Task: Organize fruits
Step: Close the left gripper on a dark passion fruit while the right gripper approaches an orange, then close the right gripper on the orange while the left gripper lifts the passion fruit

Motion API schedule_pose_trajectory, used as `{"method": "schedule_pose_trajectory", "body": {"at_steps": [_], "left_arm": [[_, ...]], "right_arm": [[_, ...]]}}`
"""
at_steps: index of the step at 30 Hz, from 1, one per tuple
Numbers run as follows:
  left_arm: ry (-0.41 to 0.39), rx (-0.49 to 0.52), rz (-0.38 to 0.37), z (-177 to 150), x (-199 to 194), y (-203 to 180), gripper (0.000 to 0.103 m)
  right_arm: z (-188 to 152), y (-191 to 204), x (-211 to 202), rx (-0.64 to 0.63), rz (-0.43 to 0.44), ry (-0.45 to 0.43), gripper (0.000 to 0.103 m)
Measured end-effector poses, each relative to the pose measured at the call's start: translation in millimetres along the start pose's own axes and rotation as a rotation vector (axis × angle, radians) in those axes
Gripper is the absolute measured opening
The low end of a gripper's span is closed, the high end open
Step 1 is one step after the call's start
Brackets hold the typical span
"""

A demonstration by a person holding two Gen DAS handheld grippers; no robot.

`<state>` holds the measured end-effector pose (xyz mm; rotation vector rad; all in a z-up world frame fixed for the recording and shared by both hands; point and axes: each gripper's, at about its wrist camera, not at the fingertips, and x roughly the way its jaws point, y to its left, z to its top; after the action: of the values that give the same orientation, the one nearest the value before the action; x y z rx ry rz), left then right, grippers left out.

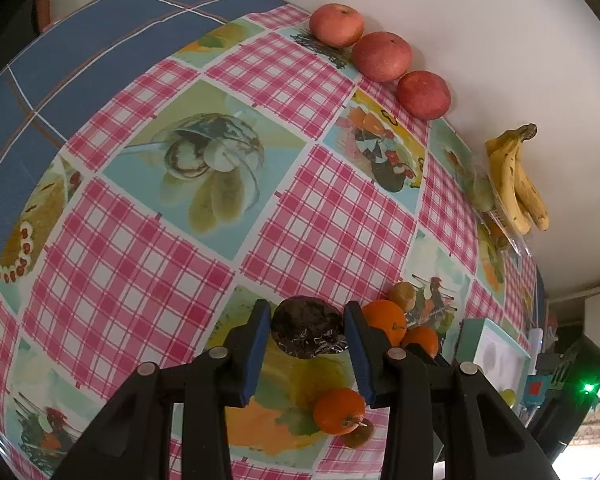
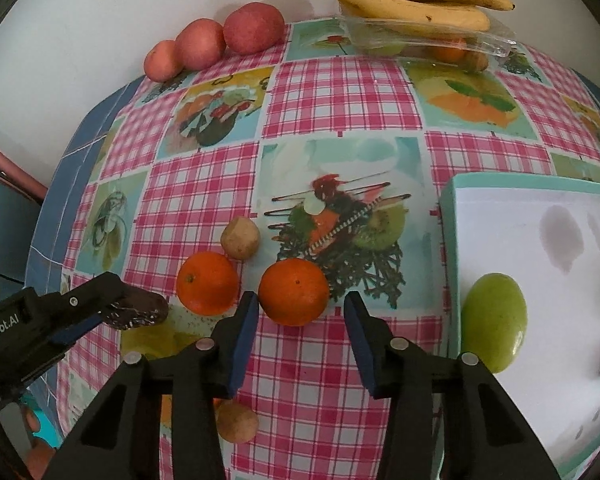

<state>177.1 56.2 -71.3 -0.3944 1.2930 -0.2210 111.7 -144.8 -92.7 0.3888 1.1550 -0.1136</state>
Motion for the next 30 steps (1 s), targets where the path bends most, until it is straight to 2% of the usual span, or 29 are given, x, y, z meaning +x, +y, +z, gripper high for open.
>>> {"method": "schedule_pose_trajectory", "body": {"at_steps": [6, 8, 14, 30], "left_arm": [[-0.005, 0.004, -0.002, 0.7, -1.1, -1.4, 0.04], [-0.006, 0.005, -0.002, 1.2, -1.4, -1.4, 0.04], [-0.015, 0.017, 0.003, 2.0, -3.8, -3.9, 0.04], [-0.1, 0.064, -0.026, 2.2, -39.7, -24.1, 0.04]], "right_arm": [[0.4, 1.5, 1.4, -0.002, 0.009, -0.004, 0.042], [0.7, 2.3, 1.4, -0.008, 0.016, -0.008, 0.037], [0.6, 1.3, -0.2, -0.016, 0.013, -0.009, 0.036], [-3.0, -15.6, -53.3, 0.025, 0.022, -0.074, 0.036]]}}
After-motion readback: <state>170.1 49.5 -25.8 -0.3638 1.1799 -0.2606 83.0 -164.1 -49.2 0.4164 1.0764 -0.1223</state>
